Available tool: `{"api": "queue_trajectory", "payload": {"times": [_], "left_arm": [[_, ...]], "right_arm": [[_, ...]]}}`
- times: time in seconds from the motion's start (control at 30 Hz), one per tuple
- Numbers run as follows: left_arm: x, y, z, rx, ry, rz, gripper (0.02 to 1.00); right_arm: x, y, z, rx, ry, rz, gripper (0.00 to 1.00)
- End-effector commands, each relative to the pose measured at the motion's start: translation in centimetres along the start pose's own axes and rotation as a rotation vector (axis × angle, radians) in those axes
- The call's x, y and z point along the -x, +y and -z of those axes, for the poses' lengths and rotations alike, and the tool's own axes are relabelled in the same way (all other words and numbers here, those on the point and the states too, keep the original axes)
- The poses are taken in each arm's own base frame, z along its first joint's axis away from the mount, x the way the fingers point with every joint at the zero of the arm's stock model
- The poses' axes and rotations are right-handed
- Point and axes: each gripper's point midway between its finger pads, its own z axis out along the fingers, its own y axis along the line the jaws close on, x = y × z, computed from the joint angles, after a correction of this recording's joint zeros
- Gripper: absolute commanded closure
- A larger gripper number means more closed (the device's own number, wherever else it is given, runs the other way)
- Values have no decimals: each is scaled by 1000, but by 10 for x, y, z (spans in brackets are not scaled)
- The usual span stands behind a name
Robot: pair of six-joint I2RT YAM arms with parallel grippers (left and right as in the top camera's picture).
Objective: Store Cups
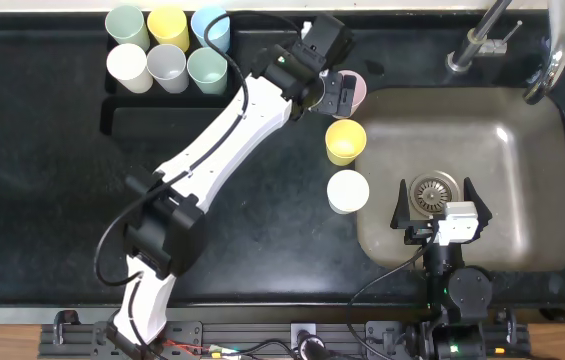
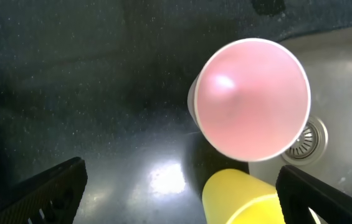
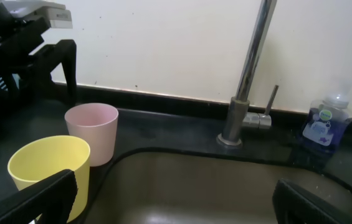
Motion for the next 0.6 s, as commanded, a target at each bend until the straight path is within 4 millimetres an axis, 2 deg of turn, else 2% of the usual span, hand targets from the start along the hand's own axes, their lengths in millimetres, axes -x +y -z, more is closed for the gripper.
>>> {"api": "queue_trajectory", "payload": {"times": [0.03,0.6], "left_arm": [[6,-4,-10,-2,-16,-15,18],[11,3,-34,4,-25,17,18]], "right_arm": [[-3,0,0,0,-3,-8,3],[-3,0,0,0,-3,-8,5]]}}
